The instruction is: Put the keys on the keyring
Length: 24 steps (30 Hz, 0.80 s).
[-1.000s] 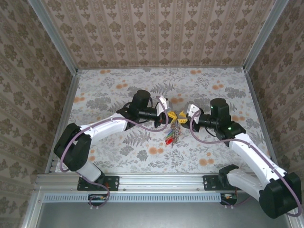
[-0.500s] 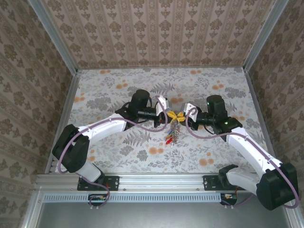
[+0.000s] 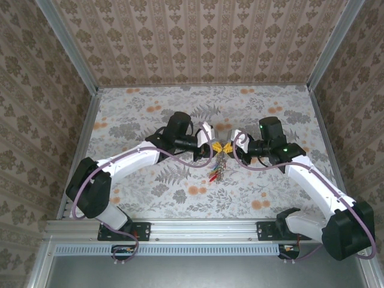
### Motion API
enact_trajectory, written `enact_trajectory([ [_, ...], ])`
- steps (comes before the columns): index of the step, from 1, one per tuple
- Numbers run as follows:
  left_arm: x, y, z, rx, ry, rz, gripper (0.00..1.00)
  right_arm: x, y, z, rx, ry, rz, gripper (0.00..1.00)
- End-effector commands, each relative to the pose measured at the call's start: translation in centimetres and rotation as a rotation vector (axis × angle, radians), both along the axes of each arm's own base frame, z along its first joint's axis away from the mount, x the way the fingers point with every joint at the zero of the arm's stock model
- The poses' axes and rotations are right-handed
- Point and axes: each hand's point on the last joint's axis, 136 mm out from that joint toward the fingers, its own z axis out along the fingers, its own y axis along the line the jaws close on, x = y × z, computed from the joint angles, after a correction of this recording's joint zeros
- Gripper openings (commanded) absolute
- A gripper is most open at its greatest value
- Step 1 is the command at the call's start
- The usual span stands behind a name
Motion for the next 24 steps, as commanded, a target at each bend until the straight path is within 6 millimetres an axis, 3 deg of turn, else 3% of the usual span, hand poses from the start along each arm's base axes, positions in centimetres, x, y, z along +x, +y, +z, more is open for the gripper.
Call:
enact_trajectory([
  [1, -0.4, 0.2, 0.0, 0.066, -0.042, -0.021, 0.14, -0.1, 0.3, 2.0, 0.006, -0.048, 0.036, 0.0],
  [7, -0.2, -0.4, 0.0, 0.086, -0.061, -0.025, 0.12, -0.2, 0.3, 2.1, -0.016, -0.052, 0.031, 0.0],
  [10, -0.2, -0.7, 0.4, 0.077, -0.068, -0.03, 0.0, -0.4, 0.3, 2.3, -0.029, -0.051, 0.033, 0.0],
  [14, -0.2, -0.8, 0.7, 0.048, -0.072, -0.023, 0.0, -0.6, 0.1, 3.0, 0.005, -0.086, 0.016, 0.07],
  [18, -0.4, -0.6, 2.1, -0.048, -0.061, -0.027, 0.0, -0.3, -0.3, 2.2, 0.063, -0.052, -0.001, 0.17],
  [24, -1.2, -0.1, 3.5, -0.128, -0.014, -0.09, 0.0, -1.0, 0.2, 1.8, 0.137, 0.01, 0.043, 0.15],
])
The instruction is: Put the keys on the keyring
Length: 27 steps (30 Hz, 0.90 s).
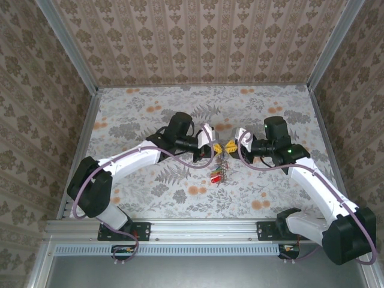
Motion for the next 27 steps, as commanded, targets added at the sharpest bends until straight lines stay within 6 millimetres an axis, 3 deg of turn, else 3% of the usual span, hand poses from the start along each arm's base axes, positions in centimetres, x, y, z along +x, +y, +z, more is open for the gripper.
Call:
enact_trajectory([
  [1, -0.9, -0.1, 4.1, -0.138, -0.026, -0.068, 0.0, -0.6, 0.6, 0.5, 0.074, 0.013, 0.042, 0.14],
  [9, -1.0, 0.1, 4.4, -0.157, -0.017, -0.076, 0.0, -0.5, 0.7, 0.4, 0.08, 0.011, 0.048, 0.21],
  [19, -1.4, 0.1, 4.8, -0.172, -0.005, -0.103, 0.0, 0.6, 0.5, -0.4, 0.059, 0.009, 0.015, 0.2],
  [27, -1.1, 0.1, 4.5, -0.157, -0.001, -0.083, 0.0, 0.4, 0.4, 0.2, 0.058, 0.008, 0.015, 0.05],
])
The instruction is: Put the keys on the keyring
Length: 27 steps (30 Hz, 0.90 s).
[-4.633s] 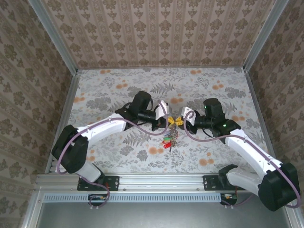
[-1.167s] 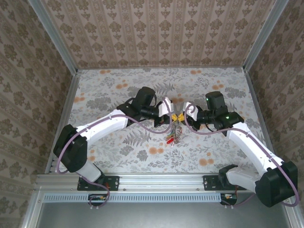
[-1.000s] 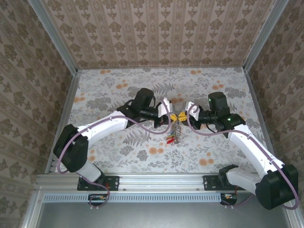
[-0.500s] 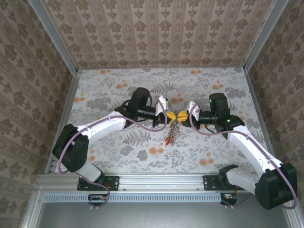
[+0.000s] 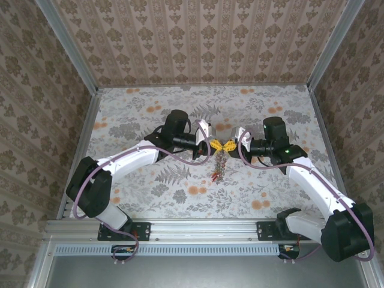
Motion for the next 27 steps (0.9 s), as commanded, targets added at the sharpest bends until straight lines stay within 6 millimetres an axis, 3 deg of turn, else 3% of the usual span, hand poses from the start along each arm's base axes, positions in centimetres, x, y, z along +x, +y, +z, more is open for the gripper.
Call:
enact_trajectory([
  [1, -0.9, 0.1, 2.3, -0.055, -0.032, -0.037, 0.04, 0.0, -0.2, 0.6, -0.001, -0.013, -0.002, 0.03],
  [8, 0.8, 0.5, 0.0, 0.095, -0.073, 0.072, 0.15, -0.4, -0.4, 0.8, -0.106, -0.016, -0.009, 0.0],
  [21, 0.3, -0.5, 0.7, 0.112, -0.122, 0.033, 0.22, -0.9, 0.3, 1.7, -0.134, -0.046, 0.027, 0.0],
  [27, 0.0, -0.6, 0.6, 0.119, -0.117, 0.01, 0.21, -1.3, 0.7, 2.6, -0.096, -0.082, 0.046, 0.0],
])
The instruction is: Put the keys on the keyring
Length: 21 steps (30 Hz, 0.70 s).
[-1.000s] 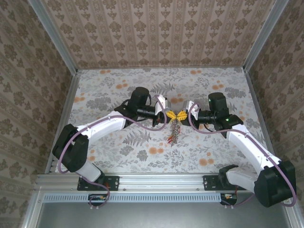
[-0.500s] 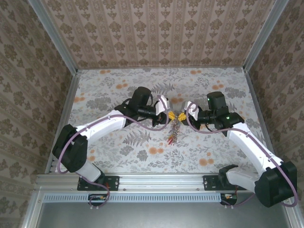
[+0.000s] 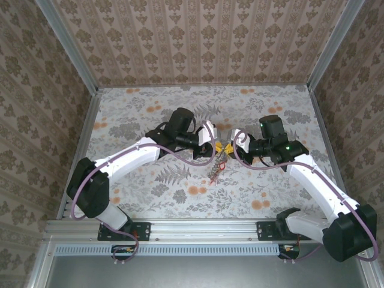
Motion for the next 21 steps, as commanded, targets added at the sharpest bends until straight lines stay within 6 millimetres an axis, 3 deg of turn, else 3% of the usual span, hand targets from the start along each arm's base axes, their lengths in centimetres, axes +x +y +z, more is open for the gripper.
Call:
enact_trajectory([
  [1, -0.5, -0.5, 1.2, -0.024, -0.032, -0.043, 0.21, -0.4, 0.9, 2.9, 0.062, -0.091, 0.055, 0.0],
  [6, -0.7, -0.7, 1.5, -0.033, -0.028, -0.061, 0.13, -0.4, 0.9, 2.9, 0.066, -0.091, 0.058, 0.0],
  [10, -0.9, -0.8, 1.5, -0.034, -0.019, -0.075, 0.0, -0.3, 0.9, 3.2, 0.076, -0.117, 0.051, 0.01],
  [21, -0.5, -0.4, 2.6, -0.139, 0.008, -0.05, 0.0, 0.2, 0.3, 1.1, 0.094, -0.082, -0.01, 0.09],
])
